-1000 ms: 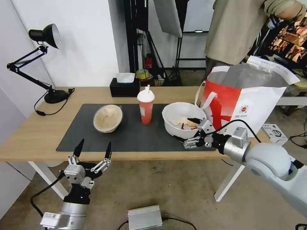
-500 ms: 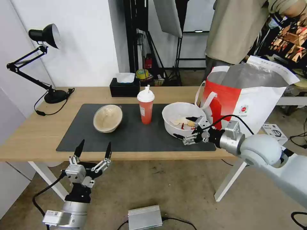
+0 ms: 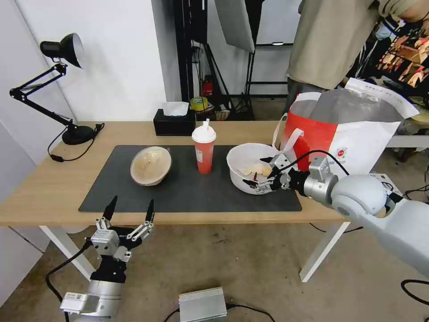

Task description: Pick up the trash from the table and place it into the takeout bag.

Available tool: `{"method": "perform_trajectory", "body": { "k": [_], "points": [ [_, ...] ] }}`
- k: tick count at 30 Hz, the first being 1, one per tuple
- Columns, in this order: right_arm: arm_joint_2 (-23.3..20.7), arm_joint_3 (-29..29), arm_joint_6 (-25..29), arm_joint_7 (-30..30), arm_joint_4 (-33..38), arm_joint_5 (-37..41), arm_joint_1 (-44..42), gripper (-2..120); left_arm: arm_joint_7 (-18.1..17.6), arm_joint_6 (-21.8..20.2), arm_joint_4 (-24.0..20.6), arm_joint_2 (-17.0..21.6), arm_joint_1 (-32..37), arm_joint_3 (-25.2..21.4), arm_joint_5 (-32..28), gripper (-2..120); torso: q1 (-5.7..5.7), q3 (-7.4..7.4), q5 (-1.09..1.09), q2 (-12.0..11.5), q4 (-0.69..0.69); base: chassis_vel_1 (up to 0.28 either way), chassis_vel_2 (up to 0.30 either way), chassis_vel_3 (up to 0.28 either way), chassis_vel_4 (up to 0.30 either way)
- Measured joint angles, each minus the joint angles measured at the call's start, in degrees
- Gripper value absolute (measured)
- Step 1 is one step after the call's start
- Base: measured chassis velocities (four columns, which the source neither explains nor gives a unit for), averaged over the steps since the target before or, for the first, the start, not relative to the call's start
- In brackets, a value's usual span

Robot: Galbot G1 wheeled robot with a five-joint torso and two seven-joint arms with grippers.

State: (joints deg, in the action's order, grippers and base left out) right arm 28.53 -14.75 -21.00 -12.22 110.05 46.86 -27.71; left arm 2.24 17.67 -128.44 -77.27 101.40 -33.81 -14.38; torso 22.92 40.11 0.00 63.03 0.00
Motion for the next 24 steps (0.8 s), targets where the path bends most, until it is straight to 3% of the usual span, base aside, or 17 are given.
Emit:
{"method": "perform_trajectory", "body": {
  "k": [24],
  "points": [
    [0.8,-3.2,-1.3,-1.8,-1.9,-2.9,1.4,100,0.0,0.3,0.7,-0.2,0.1,-0.1,0.0,100,0.0,0.0,0.0,0.0,0.0,0.0,0.0,0.0,0.0]
  ]
}}
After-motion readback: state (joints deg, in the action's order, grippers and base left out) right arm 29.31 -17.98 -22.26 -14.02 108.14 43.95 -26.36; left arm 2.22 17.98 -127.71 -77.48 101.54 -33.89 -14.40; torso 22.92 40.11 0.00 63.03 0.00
